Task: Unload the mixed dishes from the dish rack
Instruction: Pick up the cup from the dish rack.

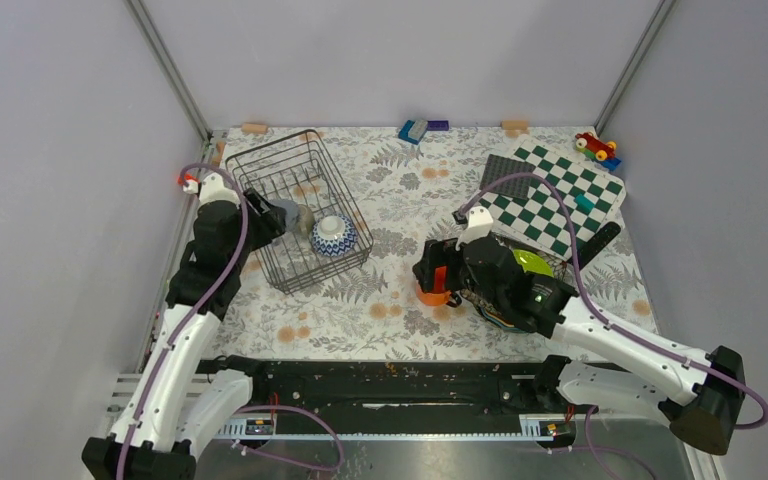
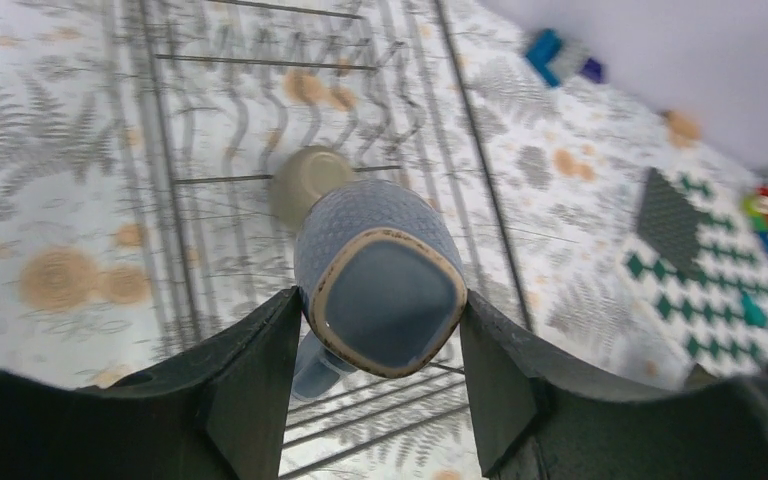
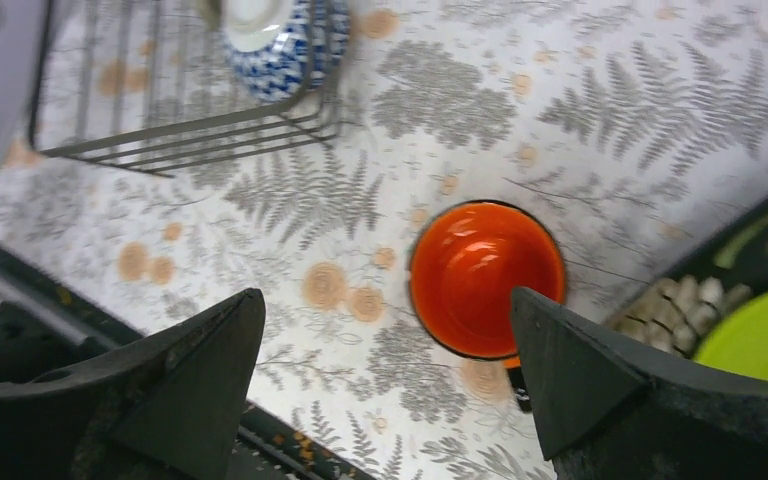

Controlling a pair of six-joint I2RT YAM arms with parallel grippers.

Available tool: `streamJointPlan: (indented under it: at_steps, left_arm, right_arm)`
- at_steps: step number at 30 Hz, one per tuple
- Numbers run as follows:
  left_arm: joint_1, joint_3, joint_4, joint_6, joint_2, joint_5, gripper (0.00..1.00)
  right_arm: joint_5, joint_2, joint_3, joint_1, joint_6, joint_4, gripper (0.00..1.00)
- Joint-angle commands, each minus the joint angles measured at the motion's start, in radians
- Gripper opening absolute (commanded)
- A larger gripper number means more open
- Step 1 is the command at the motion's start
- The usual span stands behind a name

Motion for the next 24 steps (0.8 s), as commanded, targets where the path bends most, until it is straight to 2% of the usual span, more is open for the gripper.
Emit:
streamJointPlan:
  at_steps: [1,6,10,15,24]
  left_arm:
    - [0.005,-0.052,0.248,-0.090,-0.081,0.245,0.00]
    - [0.004,-0.149,0.476,-0.272,-0.140,0.514,0.00]
    - [0.005,-0.240,0.680,-0.446,-0.169,0.646,0.00]
    - [0.003,-0.311,0.836,-0.598,-0.194,0.719,0.00]
    - [-0.012,-0.375,0.941,-0.697,-0.251,0.778,0.00]
  right_arm:
    - [-0.201,-0.046,-0.054,-0.005,-0.030,0.289,0.99]
    - [-0.433,-0.013,-0.074,-0.005,-0.032,0.547,0.97]
    - [-0.526,0.065,-0.023,-0.004,-0.019,0.668,0.94]
    - [-0.538,0.145,0.029,-0.004,-0.031,0.756,0.92]
    - [-0.528,0.199,0.050,-0.004,-0.063,0.898,0.90]
